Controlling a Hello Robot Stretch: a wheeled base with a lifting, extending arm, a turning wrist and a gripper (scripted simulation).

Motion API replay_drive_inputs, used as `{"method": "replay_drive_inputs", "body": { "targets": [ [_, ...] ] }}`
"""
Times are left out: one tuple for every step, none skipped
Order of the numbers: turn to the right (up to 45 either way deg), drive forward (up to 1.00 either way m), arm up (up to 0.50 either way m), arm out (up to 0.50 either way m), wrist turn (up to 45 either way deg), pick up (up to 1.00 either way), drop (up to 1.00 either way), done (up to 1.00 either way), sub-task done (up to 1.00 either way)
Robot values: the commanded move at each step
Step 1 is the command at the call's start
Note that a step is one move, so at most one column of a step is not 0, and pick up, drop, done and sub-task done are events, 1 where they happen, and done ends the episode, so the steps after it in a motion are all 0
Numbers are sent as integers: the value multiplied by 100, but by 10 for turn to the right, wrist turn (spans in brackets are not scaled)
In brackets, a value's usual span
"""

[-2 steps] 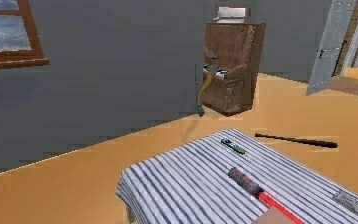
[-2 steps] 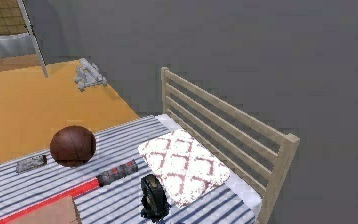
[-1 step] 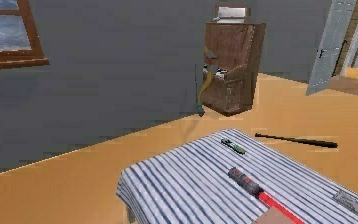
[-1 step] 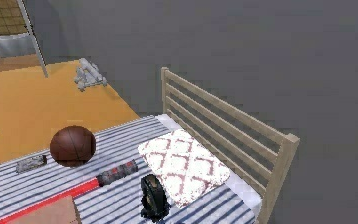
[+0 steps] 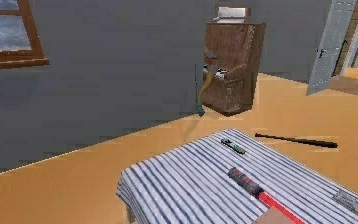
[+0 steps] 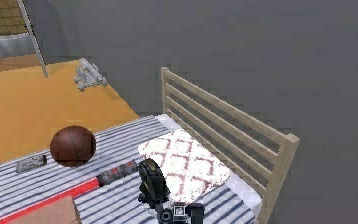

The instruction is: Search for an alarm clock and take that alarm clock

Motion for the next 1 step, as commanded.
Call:
{"method": "replay_drive_inputs", "body": {
  "targets": [
    [0,0,0,0,0,0,0,100,0]
  ]
}}
